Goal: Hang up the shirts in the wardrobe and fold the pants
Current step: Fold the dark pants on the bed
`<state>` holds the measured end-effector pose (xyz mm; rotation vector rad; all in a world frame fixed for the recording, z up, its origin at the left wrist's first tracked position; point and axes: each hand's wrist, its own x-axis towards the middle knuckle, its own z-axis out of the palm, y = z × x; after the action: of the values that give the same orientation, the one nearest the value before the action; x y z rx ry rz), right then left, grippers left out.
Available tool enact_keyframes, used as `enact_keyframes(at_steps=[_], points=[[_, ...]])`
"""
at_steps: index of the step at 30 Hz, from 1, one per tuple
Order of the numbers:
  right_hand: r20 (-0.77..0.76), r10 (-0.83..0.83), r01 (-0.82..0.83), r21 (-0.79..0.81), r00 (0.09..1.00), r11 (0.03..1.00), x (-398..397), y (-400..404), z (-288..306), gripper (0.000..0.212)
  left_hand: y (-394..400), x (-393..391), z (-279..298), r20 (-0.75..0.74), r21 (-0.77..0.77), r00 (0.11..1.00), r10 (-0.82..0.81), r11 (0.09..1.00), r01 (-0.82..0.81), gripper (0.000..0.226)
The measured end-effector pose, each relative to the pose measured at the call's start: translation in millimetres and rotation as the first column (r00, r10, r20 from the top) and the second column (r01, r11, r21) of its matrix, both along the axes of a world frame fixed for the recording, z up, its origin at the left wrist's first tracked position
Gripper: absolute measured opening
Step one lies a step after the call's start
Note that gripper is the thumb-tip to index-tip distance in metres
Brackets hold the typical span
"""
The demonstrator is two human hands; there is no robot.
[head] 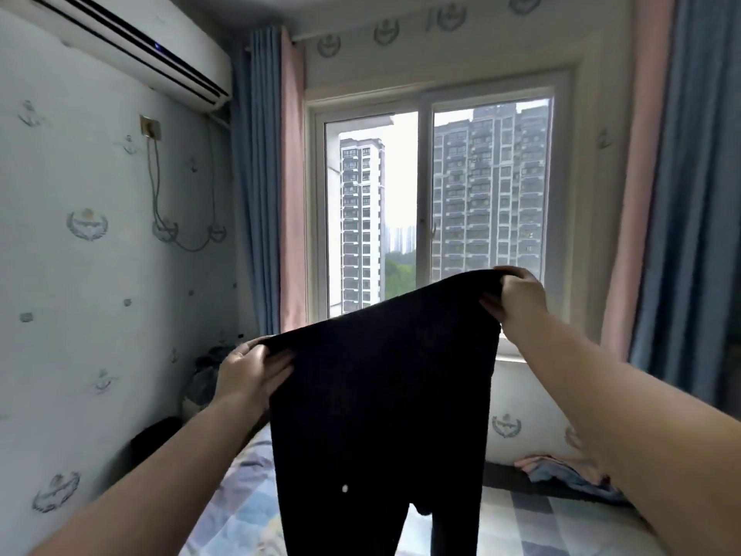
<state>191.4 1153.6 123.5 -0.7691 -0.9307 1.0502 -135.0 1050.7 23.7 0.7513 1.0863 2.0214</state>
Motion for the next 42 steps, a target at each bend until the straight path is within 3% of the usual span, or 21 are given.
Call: enact_keyframes(at_steps=[3,7,12,16,19,24,29,33,36,42], points=[[-0.02,-0.066,0.066,0.013,0.998,0.998,30.6,1.6,26.0,0.041,2.3,29.6,58.9,0.0,0.126,0.995,-0.097,0.987,0.096,0.016],[-0.03,-0.188,0.19,0.115,0.982,0.975,71.5,-6.7,84.0,0.04,-4.0,74.0,126.4,-0.123,0.266,0.973,-0.194,0.938,0.221,0.016],[-0.116,-0.271,0.294,0.323,0.956,0.899,93.9,-29.3,180.4,0.037,-36.3,112.9,195.6,-0.237,0.419,0.963,-0.129,0.88,0.221,0.019],[-0.114,-0.213,0.241,0.453,0.97,0.859,64.7,-44.0,239.1,0.032,-70.2,99.4,218.4,-0.202,0.504,0.974,-0.103,0.842,0.194,0.015],[-0.049,-0.134,0.142,0.461,0.99,0.876,20.9,-33.5,233.3,0.034,-86.0,71.3,201.6,-0.193,0.475,0.979,-0.059,0.868,0.146,0.016],[0.113,-0.035,-0.005,0.334,0.993,0.943,-72.1,11.8,149.0,0.032,-92.5,11.1,113.1,-0.08,0.308,0.996,0.047,0.951,-0.02,0.029],[0.29,0.111,-0.147,0.104,0.951,0.984,-188.5,49.9,-9.0,0.036,-99.3,-56.9,-42.6,0.106,-0.008,0.974,0.2,0.98,-0.2,0.036],[0.458,0.255,-0.228,-0.114,0.852,0.967,-279.8,62.4,-155.4,0.037,-112.9,-116.3,-161.6,0.25,-0.256,0.907,0.338,0.927,-0.275,0.031],[0.568,0.316,-0.241,-0.206,0.76,0.949,-351.9,66.2,-250.9,0.036,-125.1,-174.9,-232.3,0.271,-0.411,0.877,0.397,0.871,-0.267,0.019],[0.64,0.459,-0.219,-0.421,0.616,0.88,-526.8,83.3,-390.7,0.035,-121.6,-350.0,-343.8,0.279,-0.643,0.859,0.428,0.748,-0.164,0.043]])
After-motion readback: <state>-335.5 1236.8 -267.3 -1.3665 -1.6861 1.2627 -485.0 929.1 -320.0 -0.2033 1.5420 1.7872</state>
